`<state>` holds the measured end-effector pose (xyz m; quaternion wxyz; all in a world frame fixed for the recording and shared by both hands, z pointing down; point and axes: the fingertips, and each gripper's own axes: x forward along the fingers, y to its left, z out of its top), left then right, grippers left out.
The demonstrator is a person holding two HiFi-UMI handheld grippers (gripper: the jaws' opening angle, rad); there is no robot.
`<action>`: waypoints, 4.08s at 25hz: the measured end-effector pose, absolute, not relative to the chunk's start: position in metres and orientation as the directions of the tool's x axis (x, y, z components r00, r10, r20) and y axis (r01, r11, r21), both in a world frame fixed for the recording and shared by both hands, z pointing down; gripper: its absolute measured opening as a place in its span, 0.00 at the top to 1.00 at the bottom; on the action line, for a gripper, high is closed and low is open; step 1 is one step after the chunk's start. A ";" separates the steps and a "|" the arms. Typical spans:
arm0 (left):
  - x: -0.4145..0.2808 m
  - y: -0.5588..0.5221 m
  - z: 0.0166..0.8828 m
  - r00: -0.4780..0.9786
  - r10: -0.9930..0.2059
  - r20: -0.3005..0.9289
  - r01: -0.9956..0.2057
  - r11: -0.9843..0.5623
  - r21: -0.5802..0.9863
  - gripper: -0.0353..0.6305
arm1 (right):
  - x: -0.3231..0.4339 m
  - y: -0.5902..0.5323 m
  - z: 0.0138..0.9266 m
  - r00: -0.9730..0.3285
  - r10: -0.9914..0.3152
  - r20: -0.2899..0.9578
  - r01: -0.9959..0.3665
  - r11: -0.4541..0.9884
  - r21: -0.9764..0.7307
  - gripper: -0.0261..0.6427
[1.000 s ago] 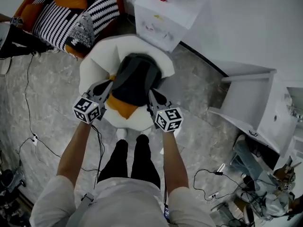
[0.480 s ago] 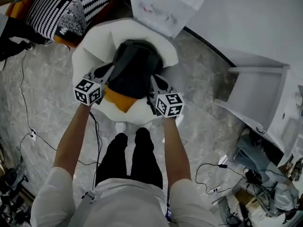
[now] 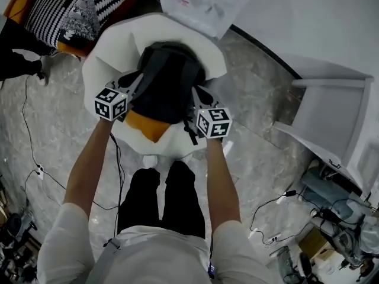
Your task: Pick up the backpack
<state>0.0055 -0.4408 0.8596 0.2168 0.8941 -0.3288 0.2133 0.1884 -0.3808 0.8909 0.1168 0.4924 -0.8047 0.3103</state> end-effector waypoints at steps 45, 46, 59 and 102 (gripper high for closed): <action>0.033 -0.482 0.947 0.757 -0.345 0.554 -0.547 -0.800 0.249 0.82 | 0.159 -0.422 0.970 -0.574 -0.720 0.391 -0.770 0.310 -0.558 0.81; 0.033 -0.481 0.945 0.758 -0.346 0.552 -0.547 -0.799 0.250 0.82 | 0.160 -0.421 0.969 -0.571 -0.722 0.392 -0.772 0.308 -0.557 0.85; 0.034 -0.461 0.913 0.750 -0.338 0.569 -0.558 -0.785 0.269 0.85 | 0.168 -0.406 0.929 -0.571 -0.711 0.411 -0.779 0.311 -0.544 0.87; -0.045 -0.345 0.727 0.702 -0.456 0.547 -0.684 -0.644 0.341 0.90 | 0.103 -0.329 0.746 -0.668 -0.589 0.454 -0.735 0.427 -0.527 0.89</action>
